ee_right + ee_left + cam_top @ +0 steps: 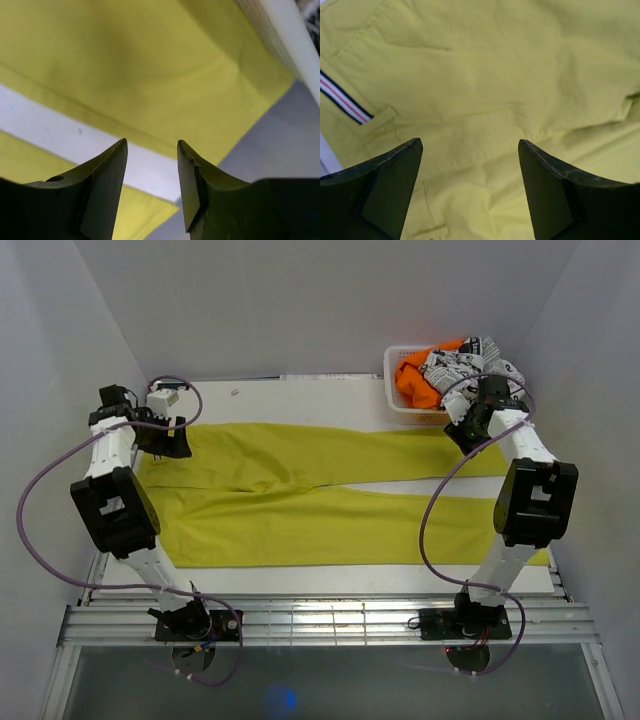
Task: Fold and stack the trousers
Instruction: Flatten the trousers out
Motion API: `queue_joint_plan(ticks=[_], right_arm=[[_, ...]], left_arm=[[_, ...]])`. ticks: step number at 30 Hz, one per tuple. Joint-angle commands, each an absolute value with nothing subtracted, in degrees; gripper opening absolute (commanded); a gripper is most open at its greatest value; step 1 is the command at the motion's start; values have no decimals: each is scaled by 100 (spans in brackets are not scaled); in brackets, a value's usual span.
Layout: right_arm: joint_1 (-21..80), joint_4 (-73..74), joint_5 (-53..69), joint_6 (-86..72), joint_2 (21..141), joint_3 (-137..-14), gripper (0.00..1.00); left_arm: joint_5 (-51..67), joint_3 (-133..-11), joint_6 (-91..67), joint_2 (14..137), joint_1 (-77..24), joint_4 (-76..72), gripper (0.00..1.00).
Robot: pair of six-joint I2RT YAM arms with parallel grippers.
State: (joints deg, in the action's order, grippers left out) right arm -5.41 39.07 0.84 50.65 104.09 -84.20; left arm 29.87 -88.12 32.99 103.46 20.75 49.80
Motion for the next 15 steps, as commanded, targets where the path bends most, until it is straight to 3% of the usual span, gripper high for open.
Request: queue_joint_plan(ticks=[1, 8, 15], right_arm=[[-220, 3463, 185, 4448, 11187, -8771, 50], [-97, 3278, -535, 4649, 11883, -8659, 46], [-88, 3594, -589, 5361, 11356, -7121, 37]], left_arm=[[3147, -9323, 2866, 11195, 1899, 4799, 88], [2427, -10072, 2856, 12418, 1819, 4710, 86], [1803, -9326, 3804, 12437, 1933, 4983, 78]])
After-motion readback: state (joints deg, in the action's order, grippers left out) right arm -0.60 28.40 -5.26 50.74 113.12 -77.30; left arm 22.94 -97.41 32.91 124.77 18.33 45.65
